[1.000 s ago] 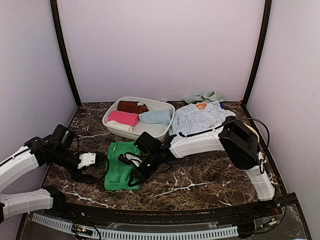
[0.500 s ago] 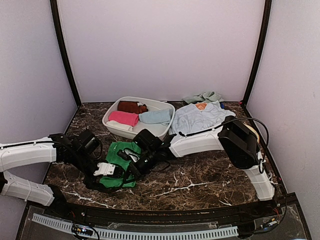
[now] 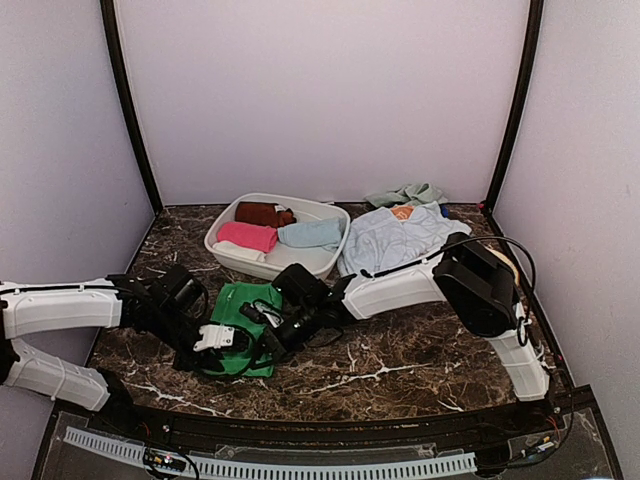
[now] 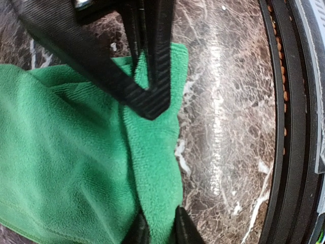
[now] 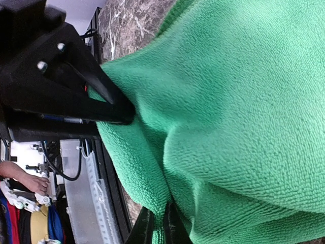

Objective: Roll the towels
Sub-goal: Roll the towel at the center of the board.

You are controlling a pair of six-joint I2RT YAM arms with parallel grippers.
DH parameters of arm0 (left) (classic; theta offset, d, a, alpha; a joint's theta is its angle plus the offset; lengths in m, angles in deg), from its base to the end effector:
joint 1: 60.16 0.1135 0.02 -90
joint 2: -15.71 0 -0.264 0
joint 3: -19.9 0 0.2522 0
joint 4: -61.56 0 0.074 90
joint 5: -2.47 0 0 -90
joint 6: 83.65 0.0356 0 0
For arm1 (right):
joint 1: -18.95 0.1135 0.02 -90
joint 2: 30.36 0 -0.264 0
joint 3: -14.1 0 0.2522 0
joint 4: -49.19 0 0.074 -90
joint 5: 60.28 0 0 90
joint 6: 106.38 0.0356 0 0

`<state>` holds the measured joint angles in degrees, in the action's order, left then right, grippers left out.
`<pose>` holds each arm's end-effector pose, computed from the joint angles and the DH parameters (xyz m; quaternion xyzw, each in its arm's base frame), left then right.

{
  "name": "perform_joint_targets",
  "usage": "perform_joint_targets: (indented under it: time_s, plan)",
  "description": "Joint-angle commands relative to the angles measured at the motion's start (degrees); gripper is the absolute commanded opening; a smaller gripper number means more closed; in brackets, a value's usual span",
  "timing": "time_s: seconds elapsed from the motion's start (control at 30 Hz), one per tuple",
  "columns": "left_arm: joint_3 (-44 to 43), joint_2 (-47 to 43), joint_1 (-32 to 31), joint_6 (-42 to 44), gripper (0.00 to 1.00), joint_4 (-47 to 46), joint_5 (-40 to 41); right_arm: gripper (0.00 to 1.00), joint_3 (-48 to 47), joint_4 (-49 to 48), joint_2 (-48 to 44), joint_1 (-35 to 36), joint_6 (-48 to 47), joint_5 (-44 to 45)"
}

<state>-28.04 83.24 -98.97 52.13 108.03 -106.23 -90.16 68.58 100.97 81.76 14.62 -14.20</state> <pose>0.1490 -0.1345 0.1744 0.6745 0.6913 -0.1462 0.2139 0.2008 0.4450 0.1247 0.3694 -0.7903 -0.4884 0.0186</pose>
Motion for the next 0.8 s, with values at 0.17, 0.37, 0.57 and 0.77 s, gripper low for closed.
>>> perform_joint_targets:
  time_s: [0.17,0.37,0.57,0.77]
  plan:
    - [-2.08,3.98,8.41,-3.64,0.08,3.25,-8.87,0.38,11.87,-10.87,-10.76,-1.16,-5.49,12.92]
    - [-4.72,10.07,11.06,-5.09,0.05,5.46,-14.03,0.98,25.75,-18.58,-23.21,0.45,-18.71,28.2]
    - [-5.13,13.41,12.34,-6.07,0.05,4.5,-13.1,1.0,37.51,-33.24,-32.71,4.83,-22.74,61.76]
    - [-4.63,16.02,12.94,-6.37,0.04,3.68,-11.02,0.9,40.42,-37.92,-34.66,5.16,-35.23,52.17]
